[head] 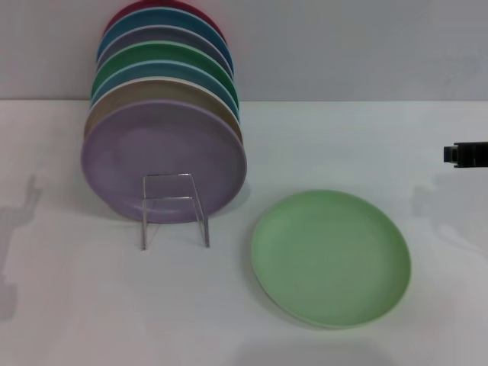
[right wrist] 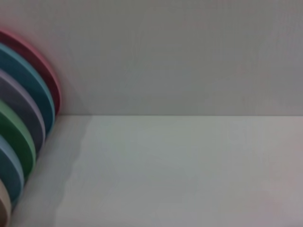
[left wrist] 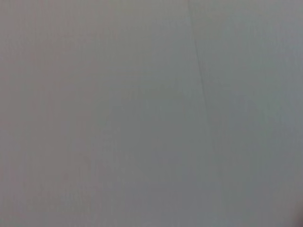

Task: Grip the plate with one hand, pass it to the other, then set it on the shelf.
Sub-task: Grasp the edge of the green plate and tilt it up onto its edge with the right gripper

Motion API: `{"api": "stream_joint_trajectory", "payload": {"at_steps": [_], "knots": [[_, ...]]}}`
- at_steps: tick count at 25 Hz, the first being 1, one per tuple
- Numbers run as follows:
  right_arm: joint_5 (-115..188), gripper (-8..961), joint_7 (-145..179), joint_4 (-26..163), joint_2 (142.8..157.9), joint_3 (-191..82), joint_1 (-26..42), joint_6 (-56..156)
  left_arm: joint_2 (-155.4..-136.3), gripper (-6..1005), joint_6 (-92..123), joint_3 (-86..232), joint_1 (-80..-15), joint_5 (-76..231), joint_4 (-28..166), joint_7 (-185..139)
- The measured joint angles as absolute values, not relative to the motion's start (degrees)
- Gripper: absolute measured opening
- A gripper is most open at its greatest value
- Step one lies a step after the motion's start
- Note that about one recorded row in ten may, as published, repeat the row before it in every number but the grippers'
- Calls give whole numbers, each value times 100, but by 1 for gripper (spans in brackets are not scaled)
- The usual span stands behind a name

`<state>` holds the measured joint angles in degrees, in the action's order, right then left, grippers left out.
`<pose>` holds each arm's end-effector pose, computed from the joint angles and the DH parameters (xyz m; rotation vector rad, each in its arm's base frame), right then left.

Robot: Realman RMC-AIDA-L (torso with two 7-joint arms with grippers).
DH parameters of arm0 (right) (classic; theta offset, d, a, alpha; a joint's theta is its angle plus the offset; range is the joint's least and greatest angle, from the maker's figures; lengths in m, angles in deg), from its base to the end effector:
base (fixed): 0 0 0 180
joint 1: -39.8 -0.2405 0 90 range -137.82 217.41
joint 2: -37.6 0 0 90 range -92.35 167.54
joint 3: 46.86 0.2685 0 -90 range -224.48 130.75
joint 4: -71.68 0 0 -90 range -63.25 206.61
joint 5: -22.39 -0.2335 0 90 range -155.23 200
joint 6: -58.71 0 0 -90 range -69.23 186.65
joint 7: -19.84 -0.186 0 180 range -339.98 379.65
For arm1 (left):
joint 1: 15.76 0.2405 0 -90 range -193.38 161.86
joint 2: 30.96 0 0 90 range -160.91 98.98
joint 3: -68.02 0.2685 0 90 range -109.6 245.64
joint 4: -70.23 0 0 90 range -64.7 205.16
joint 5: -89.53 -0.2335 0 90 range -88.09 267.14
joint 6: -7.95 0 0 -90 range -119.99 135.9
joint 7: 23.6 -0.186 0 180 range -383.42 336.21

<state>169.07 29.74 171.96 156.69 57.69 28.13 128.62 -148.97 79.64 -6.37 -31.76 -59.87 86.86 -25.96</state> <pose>0.2339 0.3879 0.0547 -1.9491 1.2561 0.1427 -0.3721 0.3615 0.0255 -1.3788 -0.3584 -0.6012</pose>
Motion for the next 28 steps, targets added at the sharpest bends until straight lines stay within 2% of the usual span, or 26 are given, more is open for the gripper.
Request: {"api": "stream_joint_trajectory", "payload": {"at_steps": [3, 8, 13, 20, 28], "knots": [[16832, -1, 2977, 17046, 15675, 5735, 2724, 12810, -14892, 810, 7964, -649, -3169, -5962, 8658, -2582], [16895, 110, 2931, 16654, 15657, 5702, 2476, 12923, -14896, 810, 7953, -651, -3193, -5960, 8642, -2596], [17130, 311, 2895, 16513, 15664, 5681, 2330, 13155, -14897, 810, 7876, -651, -3253, -5961, 8639, -2597], [17419, 502, 2741, 16687, 15669, 5616, 2226, 13535, -14894, 810, 7738, -654, -3274, -5955, 8639, -2598], [17523, 647, 2646, 16109, 15644, 5663, 1924, 14008, -14900, 810, 7712, -668, -3272, -5953, 8638, -2598]]}}
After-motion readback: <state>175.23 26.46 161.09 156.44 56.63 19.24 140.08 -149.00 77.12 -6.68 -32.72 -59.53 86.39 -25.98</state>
